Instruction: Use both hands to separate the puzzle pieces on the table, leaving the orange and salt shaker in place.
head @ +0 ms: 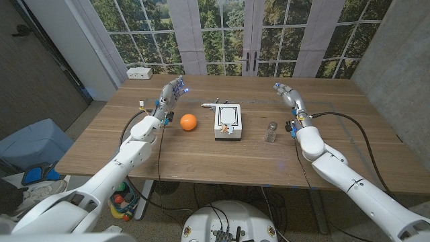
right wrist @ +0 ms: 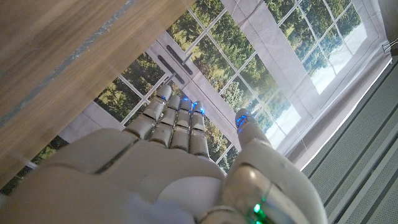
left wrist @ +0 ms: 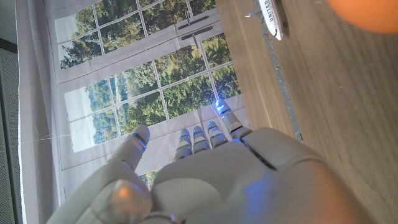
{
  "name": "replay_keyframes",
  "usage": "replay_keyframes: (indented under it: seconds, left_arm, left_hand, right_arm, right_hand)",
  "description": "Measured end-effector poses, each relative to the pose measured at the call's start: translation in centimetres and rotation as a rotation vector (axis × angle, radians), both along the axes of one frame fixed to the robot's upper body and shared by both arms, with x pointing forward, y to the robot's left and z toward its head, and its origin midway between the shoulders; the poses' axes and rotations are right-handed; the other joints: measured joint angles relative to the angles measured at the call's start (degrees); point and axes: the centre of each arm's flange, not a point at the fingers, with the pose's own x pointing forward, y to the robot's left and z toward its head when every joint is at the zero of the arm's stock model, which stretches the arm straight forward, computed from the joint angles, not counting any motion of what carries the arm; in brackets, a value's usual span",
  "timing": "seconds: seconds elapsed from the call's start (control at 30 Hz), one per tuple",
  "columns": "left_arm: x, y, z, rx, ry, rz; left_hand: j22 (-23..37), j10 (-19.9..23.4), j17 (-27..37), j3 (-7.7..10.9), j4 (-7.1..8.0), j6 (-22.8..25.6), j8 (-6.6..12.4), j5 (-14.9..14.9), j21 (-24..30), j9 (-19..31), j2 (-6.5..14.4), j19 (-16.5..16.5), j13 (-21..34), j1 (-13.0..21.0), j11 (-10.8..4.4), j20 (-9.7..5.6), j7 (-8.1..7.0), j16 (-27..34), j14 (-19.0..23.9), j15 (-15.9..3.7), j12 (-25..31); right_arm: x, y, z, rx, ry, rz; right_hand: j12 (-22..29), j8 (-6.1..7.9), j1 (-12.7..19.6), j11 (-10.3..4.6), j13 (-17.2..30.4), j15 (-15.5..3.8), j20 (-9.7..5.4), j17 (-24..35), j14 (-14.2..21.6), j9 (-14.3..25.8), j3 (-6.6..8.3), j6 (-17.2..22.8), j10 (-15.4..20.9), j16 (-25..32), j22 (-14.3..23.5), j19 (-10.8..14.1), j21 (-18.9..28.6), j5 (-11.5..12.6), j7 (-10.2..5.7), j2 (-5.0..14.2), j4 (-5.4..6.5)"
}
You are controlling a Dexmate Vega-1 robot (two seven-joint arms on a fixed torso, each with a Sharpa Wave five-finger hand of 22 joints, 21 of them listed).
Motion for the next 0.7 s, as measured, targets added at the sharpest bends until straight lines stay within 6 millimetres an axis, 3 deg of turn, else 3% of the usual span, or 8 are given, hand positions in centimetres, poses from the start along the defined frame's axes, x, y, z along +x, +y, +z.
replay_keyframes:
  seconds: [0.4,0.7]
  left_arm:
    - [-0.4,-0.2,-0.1,0.012,-0.005,-0.005]
    - [-0.5,-0.2,-0.2,0.016,-0.004,-0.008]
  left_hand:
    - [0.0,0.1,0.0,0.0,0.0,0.0,0.0,0.0,-0.4,0.0,0.0,0.3,0.0,0.0,-0.14,0.32,0.0,0.0,0.0,0.0,0.0]
    - [0.0,0.1,0.0,0.0,0.0,0.0,0.0,0.0,-0.9,0.0,0.0,0.6,0.0,0.0,-0.14,0.01,0.0,0.0,0.0,0.0,0.0]
  right_arm:
    - [-2.3,0.6,-0.9,-0.088,-0.051,-0.107]
    - [-3.9,1.0,-1.4,-0.146,-0.092,-0.191]
  right_hand:
    - [0.4,0.0,0.1,-0.31,0.5,-0.25,0.01,0.3,0.6,0.0,0.01,1.0,0.9,0.4,0.0,0.0,0.0,0.4,-0.39,-0.1,-0.47]
    - [1.1,0.32,1.2,-0.84,0.8,-0.14,0.67,0.3,1.6,0.0,-0.18,2.1,2.3,1.3,0.0,1.4,0.3,0.6,-1.15,0.22,-0.98]
